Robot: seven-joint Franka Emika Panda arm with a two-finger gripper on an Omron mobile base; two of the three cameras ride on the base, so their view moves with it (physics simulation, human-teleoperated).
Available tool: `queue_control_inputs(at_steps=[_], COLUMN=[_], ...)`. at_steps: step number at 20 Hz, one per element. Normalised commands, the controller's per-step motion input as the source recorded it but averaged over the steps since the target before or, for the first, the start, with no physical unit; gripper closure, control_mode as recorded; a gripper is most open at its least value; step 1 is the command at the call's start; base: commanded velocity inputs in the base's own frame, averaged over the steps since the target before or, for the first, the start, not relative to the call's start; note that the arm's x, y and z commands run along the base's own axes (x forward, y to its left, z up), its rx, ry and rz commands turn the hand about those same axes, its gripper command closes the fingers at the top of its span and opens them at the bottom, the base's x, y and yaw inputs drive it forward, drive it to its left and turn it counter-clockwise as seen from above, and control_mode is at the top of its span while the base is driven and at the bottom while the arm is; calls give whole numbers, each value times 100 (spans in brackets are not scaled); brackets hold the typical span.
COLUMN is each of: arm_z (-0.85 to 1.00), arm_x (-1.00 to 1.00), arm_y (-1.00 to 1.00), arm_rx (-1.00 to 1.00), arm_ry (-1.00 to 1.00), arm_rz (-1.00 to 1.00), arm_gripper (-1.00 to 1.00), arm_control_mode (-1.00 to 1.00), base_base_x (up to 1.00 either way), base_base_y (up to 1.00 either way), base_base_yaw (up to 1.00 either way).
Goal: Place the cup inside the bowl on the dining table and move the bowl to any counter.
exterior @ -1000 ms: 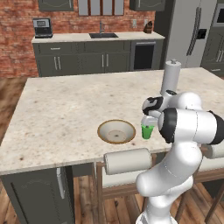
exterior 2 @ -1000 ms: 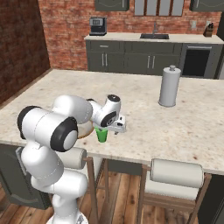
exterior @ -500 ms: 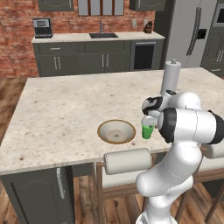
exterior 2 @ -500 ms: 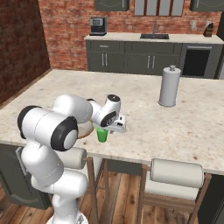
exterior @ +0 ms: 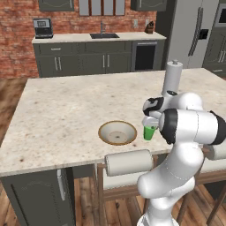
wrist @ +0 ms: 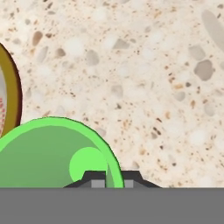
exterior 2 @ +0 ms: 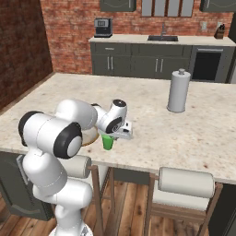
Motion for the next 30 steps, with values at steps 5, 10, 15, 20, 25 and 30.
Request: queue_control_inputs(at_steps=[5,10,15,20,25,30], arm_z=[0,5,28,32,33,26], arm_x=[0,0,0,0,0,0], arm_y=[0,0,0,0,0,0], arm_rx=[1,1,3,2,0,0], arm_ry=[-1,-1,-1,-1,0,0], arm_rz=[0,0,0,0,0,0], arm_gripper=[100,100,100,100,100,100], arm_control_mode=[-100,-100,-100,-100,-100,-100], base_base_x=[0,0,0,0,0,0], base_base_y=[0,0,0,0,0,0], base_base_yaw=[0,0,0,0,0,0])
